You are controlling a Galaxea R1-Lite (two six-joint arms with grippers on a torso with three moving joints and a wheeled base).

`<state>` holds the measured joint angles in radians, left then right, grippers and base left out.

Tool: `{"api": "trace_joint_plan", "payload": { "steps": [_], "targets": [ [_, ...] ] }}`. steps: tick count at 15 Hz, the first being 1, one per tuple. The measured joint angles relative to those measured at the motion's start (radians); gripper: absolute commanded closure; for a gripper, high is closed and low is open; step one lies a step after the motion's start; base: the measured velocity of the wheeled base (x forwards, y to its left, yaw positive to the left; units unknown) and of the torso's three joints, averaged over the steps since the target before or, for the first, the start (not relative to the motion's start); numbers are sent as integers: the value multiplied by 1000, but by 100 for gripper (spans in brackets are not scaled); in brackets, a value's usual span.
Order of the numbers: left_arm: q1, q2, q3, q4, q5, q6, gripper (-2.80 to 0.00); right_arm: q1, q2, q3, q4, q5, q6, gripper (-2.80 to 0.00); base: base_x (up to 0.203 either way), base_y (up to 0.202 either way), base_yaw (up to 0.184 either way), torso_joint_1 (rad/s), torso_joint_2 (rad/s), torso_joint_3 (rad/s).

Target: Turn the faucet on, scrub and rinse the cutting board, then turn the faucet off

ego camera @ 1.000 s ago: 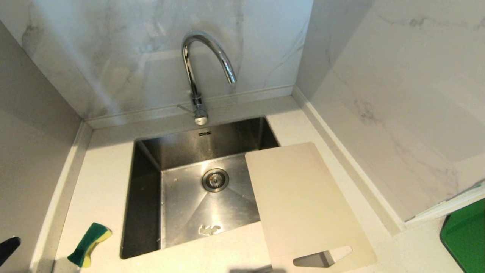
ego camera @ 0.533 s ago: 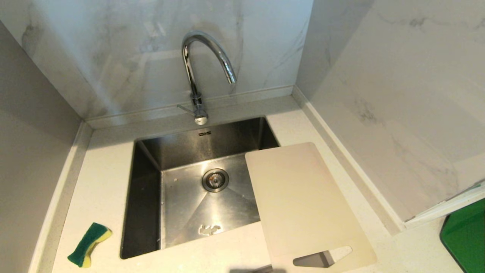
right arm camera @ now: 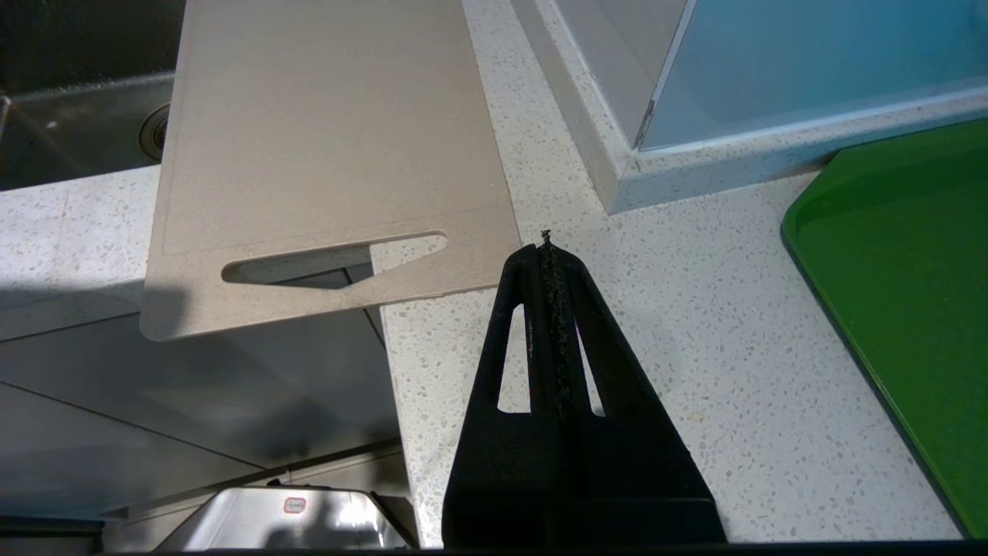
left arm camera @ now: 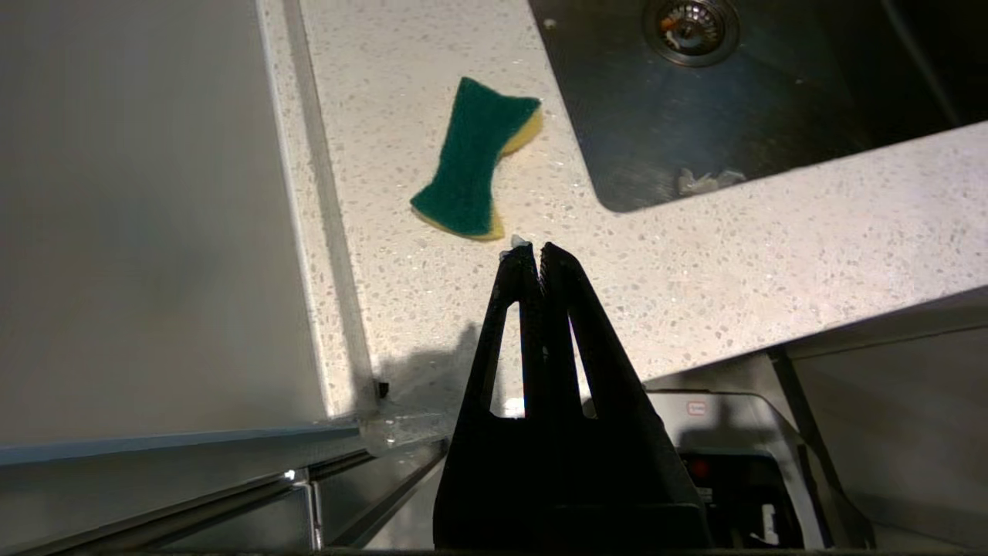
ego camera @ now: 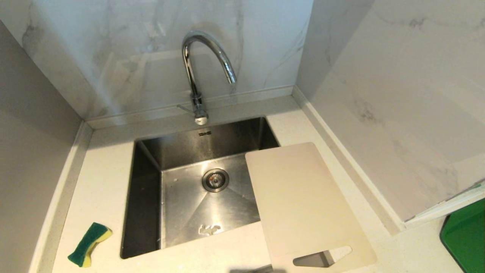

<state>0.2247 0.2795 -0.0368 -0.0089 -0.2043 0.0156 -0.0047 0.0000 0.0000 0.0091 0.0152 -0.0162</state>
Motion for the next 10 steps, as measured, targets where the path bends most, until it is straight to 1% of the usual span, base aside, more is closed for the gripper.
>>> {"api": "trace_joint_plan", "payload": {
  "steps": [1, 2, 4, 5, 7, 8, 10],
  "targets": [
    [-8, -2, 1, -2, 7, 6, 0, 0, 0, 0, 0, 0, 0, 0, 0, 0, 0, 0, 0, 0],
    [-12, -4, 2, -5, 28, 22, 0, 0, 0, 0, 0, 0, 0, 0, 0, 0, 0, 0, 0, 0],
    [-24, -7, 22, -24, 112, 87, 0, 0, 0, 0, 0, 0, 0, 0, 0, 0, 0, 0, 0, 0],
    [-31, -7, 28, -33, 134, 97, 0, 0, 0, 0, 0, 0, 0, 0, 0, 0, 0, 0, 0, 0],
    [-45, -7, 33, -31, 140, 92, 0, 0, 0, 0, 0, 0, 0, 0, 0, 0, 0, 0, 0, 0],
    [-64, -7, 34, -33, 140, 96, 0, 0, 0, 0, 0, 0, 0, 0, 0, 0, 0, 0, 0, 0],
    [-128, -9, 36, -38, 137, 112, 0, 0, 0, 0, 0, 0, 0, 0, 0, 0, 0, 0, 0, 0]
  ]
}}
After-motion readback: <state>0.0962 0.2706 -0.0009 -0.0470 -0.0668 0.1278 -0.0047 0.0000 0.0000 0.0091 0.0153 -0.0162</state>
